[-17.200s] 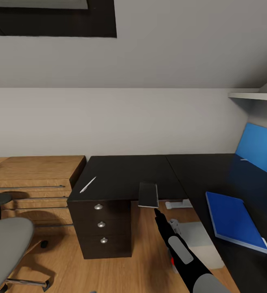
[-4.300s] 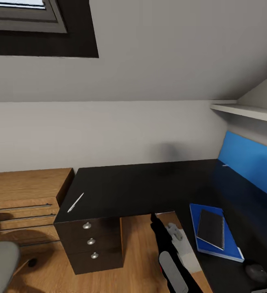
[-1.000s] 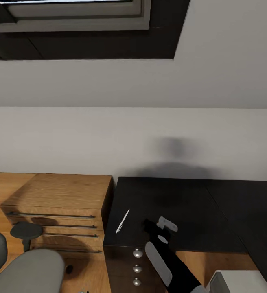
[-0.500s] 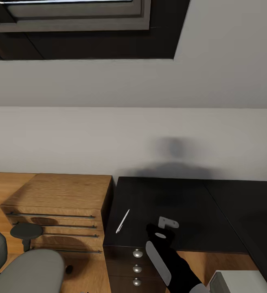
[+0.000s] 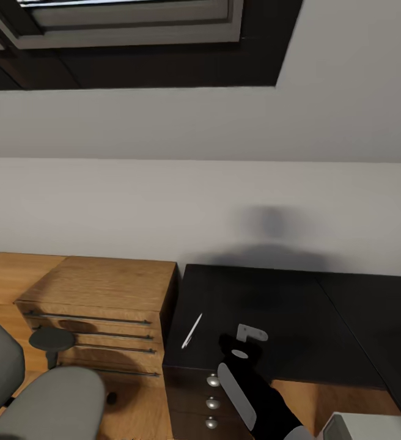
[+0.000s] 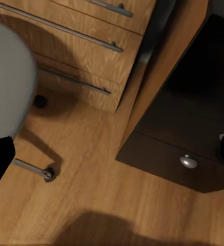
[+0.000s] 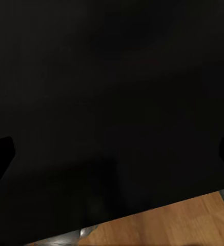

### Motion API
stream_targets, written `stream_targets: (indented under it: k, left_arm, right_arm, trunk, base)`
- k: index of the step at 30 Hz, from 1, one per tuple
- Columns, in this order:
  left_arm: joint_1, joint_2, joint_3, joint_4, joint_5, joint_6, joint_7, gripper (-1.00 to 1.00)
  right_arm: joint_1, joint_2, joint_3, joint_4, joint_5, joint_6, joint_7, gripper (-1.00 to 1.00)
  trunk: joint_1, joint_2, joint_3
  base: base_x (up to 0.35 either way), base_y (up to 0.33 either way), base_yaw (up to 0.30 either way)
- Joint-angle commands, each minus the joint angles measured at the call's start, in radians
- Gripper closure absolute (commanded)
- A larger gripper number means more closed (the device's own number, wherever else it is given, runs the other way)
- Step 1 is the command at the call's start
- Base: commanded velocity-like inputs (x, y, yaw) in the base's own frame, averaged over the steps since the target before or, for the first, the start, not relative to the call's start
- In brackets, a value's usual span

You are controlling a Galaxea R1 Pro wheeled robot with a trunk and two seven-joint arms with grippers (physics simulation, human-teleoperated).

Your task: In the bedroom, organize the workspace by keeping the computer under the desk, ensuring the monitor is on the desk, placing the keyboard on the desk next to the monitor, placing the mouse on the desk next to the keyboard, moving the folder from the swivel chair onto the desk next to the mouse, stacking the notebook on top of the folder with the pen on top of the notebook, and positioning the swivel chair next to the desk.

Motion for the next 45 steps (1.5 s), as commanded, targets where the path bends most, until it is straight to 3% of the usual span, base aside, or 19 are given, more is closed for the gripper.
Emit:
stream_targets:
  k: [1,8,23,31,45]
  left_arm:
    - [-0.001,0.0,-0.002,0.005,0.009,-0.007,0.002,-1.0]
    - [-0.001,-0.019,-0.002,0.031,0.008,-0.007,0.002,-1.0]
    - [-0.001,-0.023,-0.004,0.054,0.007,-0.005,0.003,-1.0]
    - [-0.001,-0.058,0.005,0.08,0.006,-0.004,0.004,-1.0]
    - [-0.001,-0.062,0.005,0.083,0.005,-0.005,0.005,-1.0]
  right_arm:
    - [-0.001,0.0,0.002,-0.001,-0.003,0.006,-0.006,-1.0]
    - [-0.001,0.0,0.017,-0.001,-0.003,0.006,-0.006,-1.0]
    - [-0.001,0.0,0.033,0.001,-0.003,0.006,-0.005,-1.0]
    - [-0.001,0.0,0.074,0.002,-0.003,-0.011,-0.005,-1.0]
    - [-0.001,0.0,0.08,0.002,-0.003,-0.02,-0.003,-1.0]
  trunk:
    - [0.0,-0.001,-0.002]
    - [0.0,-0.001,-0.008]
    - [0.0,-0.001,-0.02]
    - [0.0,-0.001,-0.026]
    - [0.0,-0.001,-0.035]
  base:
    - [0.0,0.0,0.231]
    - [0.0,0.0,0.235]
    - [0.0,0.0,0.236]
    - [0.0,0.0,0.236]
    - [0.0,0.0,0.183]
